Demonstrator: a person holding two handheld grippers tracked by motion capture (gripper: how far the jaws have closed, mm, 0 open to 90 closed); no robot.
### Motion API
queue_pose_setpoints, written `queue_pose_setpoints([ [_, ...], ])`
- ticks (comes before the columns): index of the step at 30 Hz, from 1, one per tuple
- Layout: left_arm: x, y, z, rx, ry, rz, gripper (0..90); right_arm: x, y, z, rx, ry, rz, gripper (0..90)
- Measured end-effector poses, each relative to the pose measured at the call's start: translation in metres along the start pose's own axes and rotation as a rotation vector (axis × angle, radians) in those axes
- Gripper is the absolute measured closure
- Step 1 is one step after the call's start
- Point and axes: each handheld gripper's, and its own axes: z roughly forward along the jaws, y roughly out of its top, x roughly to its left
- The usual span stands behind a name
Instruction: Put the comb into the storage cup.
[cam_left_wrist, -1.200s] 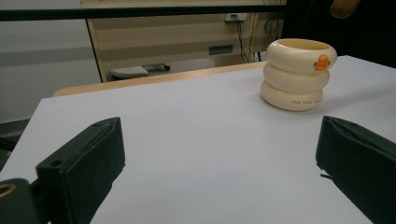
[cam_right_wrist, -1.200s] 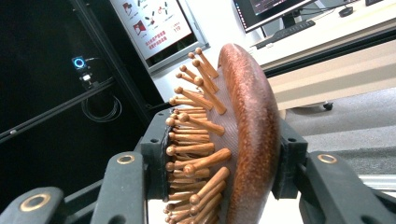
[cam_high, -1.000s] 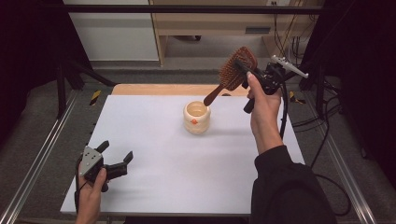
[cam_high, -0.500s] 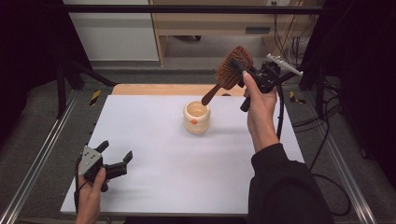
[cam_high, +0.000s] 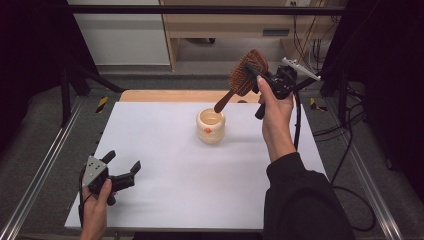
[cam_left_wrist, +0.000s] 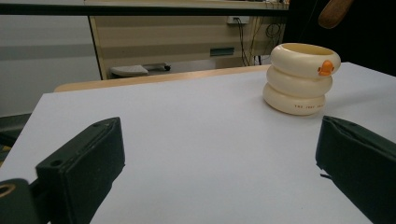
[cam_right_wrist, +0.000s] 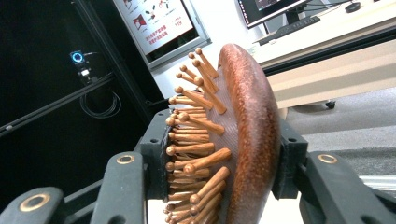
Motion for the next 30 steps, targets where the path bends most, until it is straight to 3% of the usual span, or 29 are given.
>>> queue_pose_setpoints([
  [30, 0.002, 0.0, 0.0, -0.003, -0.007, -0.013, 1.6, 0.01, -0.007, 0.013, 0.038, 0.01, -0.05, 50.8],
])
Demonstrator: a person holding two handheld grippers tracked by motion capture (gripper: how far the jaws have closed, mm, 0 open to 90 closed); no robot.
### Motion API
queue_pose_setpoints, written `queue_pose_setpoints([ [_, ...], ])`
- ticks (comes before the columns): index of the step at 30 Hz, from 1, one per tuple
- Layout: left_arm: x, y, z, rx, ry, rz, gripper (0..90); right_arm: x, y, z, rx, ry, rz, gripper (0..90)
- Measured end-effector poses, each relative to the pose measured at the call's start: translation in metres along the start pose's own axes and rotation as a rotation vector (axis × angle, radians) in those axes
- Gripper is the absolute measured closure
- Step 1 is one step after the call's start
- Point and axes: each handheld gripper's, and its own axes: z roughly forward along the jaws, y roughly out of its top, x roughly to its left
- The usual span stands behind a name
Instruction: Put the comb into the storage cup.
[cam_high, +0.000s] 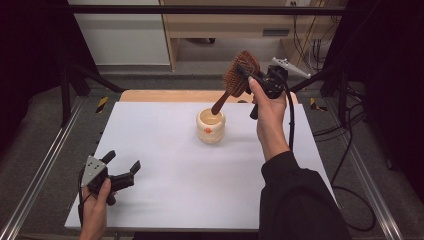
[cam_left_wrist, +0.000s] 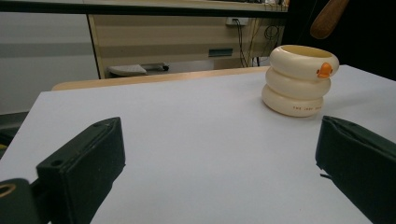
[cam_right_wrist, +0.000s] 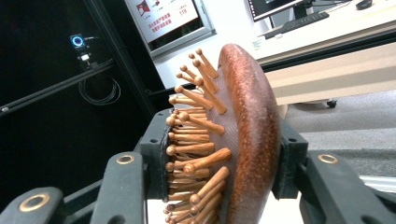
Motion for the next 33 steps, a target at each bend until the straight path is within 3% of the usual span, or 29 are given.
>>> queue_pose_setpoints([
  [33, 0.0, 0.0, 0.0, -0.001, -0.008, -0.006, 1.5, 0.006, -0.03, 0.027, 0.08, -0.012, -0.048, 50.6],
])
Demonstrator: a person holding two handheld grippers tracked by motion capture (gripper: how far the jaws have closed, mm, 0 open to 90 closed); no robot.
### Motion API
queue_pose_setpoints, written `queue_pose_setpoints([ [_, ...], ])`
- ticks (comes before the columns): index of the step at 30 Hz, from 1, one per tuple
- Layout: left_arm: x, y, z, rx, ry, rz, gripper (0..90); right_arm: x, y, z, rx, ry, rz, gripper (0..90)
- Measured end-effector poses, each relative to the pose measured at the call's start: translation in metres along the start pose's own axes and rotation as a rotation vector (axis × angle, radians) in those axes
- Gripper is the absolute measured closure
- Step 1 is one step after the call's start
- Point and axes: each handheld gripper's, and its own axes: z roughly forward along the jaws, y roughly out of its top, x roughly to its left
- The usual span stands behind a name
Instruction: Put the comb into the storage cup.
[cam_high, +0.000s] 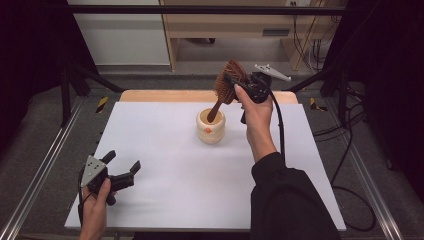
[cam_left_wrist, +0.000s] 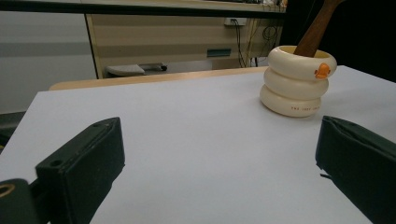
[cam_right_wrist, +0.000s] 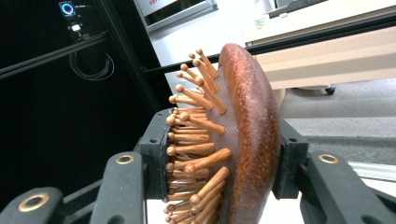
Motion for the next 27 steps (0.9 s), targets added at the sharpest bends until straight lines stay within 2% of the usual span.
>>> queue_pose_setpoints([
  [27, 0.0, 0.0, 0.0, 0.001, -0.001, -0.003, 1.5, -0.008, -0.022, 0.008, 0.034, -0.01, 0.015, 50.4],
])
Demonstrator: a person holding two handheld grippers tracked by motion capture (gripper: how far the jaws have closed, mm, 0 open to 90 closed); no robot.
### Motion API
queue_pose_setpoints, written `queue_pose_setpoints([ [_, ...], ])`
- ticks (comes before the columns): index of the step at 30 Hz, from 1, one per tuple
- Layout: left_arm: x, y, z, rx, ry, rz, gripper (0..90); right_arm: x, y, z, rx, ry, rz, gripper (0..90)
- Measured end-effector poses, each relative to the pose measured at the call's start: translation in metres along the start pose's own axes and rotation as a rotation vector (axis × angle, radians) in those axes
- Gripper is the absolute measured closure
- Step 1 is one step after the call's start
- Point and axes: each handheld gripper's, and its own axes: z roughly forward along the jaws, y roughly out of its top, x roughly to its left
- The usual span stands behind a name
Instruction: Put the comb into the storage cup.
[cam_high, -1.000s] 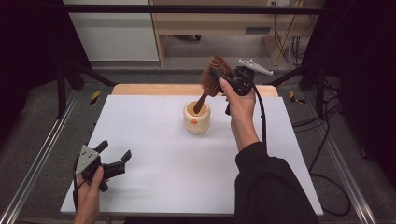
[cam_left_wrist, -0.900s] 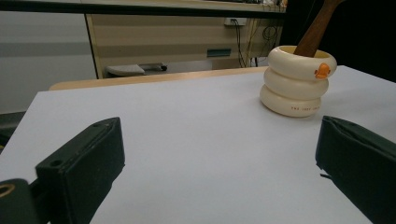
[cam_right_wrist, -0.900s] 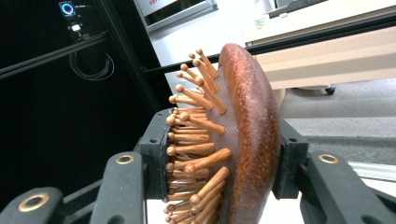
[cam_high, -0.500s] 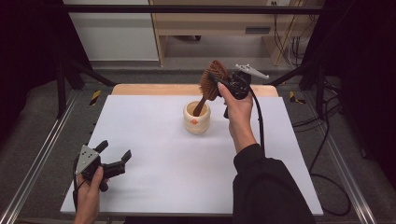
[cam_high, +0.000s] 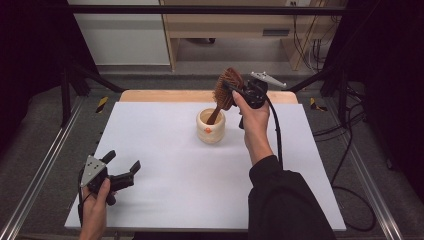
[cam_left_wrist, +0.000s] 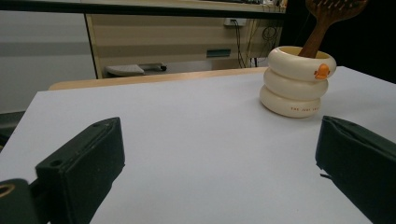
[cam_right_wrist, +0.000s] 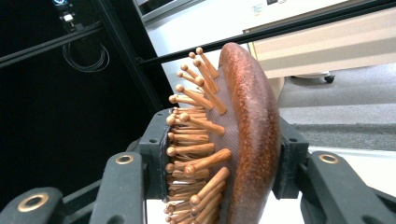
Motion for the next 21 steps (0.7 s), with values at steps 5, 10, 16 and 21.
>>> queue_pose_setpoints([
  [5, 0.0002, 0.0, -0.0001, 0.0, 0.0, -0.001, 1.5, -0.0001, -0.0012, 0.0007, 0.001, 0.0, 0.003, 50.4],
  [10, 0.0002, 0.0, -0.0001, 0.0, 0.0, 0.0, 1.4, -0.0007, -0.0025, 0.0016, 0.002, -0.003, 0.007, 50.4],
  [16, 0.0003, 0.0001, -0.0002, -0.001, 0.0, -0.001, 1.4, -0.0016, -0.0052, 0.003, 0.004, -0.003, 0.011, 50.4],
  [21, 0.0003, 0.0001, -0.0002, -0.001, 0.0, -0.001, 1.5, -0.002, -0.0073, 0.0041, 0.007, -0.002, 0.015, 50.4],
])
